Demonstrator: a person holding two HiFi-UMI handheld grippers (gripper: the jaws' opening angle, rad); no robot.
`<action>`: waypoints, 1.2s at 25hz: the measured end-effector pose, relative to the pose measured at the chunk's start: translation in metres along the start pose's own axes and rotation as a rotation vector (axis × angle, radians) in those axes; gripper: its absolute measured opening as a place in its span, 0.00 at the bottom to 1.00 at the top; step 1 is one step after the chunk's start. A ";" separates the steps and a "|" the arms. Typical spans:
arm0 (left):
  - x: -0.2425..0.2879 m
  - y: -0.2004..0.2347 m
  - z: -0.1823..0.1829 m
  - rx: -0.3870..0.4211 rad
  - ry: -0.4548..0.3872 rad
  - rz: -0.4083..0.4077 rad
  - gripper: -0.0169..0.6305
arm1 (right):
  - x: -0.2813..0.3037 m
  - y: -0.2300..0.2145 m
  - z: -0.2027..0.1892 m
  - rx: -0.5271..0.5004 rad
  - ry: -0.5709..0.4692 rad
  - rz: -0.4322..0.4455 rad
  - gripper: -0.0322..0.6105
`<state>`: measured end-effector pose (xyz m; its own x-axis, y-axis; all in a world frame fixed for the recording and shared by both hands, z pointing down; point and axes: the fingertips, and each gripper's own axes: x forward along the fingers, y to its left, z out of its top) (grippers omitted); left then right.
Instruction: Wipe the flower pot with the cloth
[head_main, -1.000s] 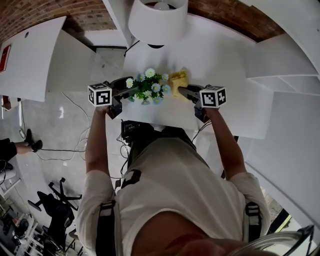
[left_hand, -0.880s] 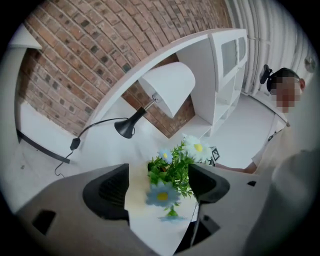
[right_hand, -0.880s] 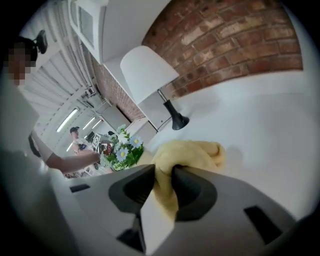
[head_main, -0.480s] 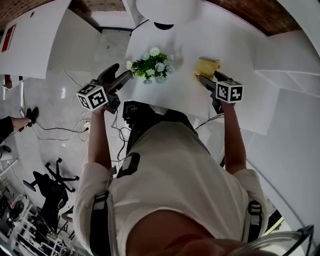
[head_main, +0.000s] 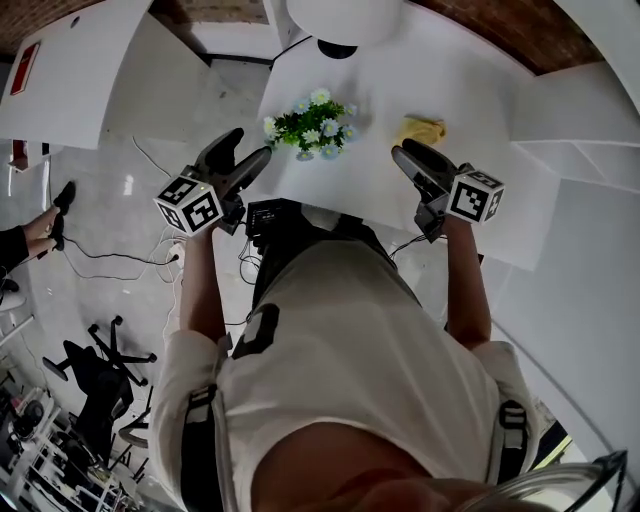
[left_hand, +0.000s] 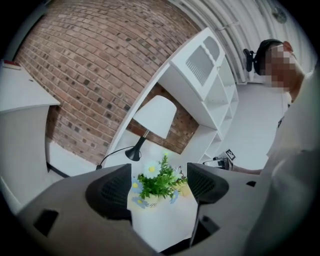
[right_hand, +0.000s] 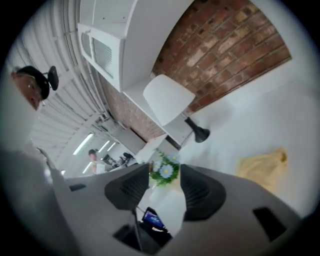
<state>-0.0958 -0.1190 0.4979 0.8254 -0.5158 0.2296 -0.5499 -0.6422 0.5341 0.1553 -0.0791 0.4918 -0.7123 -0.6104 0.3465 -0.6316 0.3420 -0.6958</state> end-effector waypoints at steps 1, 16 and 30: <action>0.001 -0.008 0.003 0.018 -0.004 -0.031 0.57 | 0.007 0.018 -0.003 0.003 0.004 0.052 0.33; -0.025 -0.041 -0.015 0.028 0.022 -0.328 0.06 | 0.081 0.194 -0.058 0.039 -0.012 0.472 0.07; -0.032 -0.097 -0.021 0.111 0.059 -0.373 0.06 | 0.046 0.204 -0.067 0.051 -0.038 0.496 0.07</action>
<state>-0.0662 -0.0280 0.4555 0.9753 -0.2041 0.0848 -0.2189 -0.8383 0.4993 -0.0264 0.0107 0.4081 -0.9106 -0.4095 -0.0564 -0.2035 0.5628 -0.8011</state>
